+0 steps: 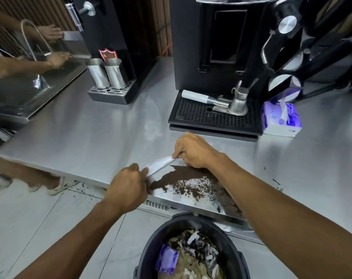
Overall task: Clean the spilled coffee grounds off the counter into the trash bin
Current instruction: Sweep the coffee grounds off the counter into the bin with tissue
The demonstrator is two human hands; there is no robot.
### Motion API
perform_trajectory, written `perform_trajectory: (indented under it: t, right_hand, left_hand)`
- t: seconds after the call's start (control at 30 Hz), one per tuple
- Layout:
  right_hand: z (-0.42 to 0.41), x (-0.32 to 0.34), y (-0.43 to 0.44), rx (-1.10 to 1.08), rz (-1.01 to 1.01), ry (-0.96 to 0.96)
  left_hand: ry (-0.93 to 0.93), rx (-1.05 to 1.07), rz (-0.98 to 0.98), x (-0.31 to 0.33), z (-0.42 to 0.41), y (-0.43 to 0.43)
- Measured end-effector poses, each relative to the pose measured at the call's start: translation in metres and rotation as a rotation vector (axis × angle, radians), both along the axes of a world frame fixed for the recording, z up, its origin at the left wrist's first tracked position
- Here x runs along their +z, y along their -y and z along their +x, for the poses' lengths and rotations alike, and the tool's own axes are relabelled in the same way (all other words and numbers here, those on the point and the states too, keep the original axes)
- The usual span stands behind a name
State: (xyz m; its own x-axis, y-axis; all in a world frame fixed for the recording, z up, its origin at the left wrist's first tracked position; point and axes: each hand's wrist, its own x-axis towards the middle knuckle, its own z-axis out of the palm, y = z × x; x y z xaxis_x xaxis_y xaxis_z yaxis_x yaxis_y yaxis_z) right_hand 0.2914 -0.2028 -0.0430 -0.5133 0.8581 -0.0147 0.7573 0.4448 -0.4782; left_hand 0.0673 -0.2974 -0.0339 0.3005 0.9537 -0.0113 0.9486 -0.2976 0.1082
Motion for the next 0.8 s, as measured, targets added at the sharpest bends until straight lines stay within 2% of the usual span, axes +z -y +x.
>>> perform_trajectory:
  t: [0.2, 0.37, 0.53, 0.8]
  right_hand:
    - [0.004, -0.002, -0.014, 0.079, -0.032, 0.093]
    - [0.046, -0.002, -0.008, 0.014, -0.080, 0.099]
    - [0.082, 0.004, 0.015, -0.069, -0.030, 0.083]
    - [0.107, -0.001, 0.068, -0.291, 0.058, 0.065]
  left_hand:
    - [0.083, 0.141, -0.055, -0.004, 0.038, 0.033]
    - [0.150, 0.177, -0.101, -0.006, 0.078, 0.036]
    - [0.162, 0.081, -0.101, -0.004, 0.093, 0.025]
    - [0.147, -0.205, -0.130, -0.001, 0.089, -0.004]
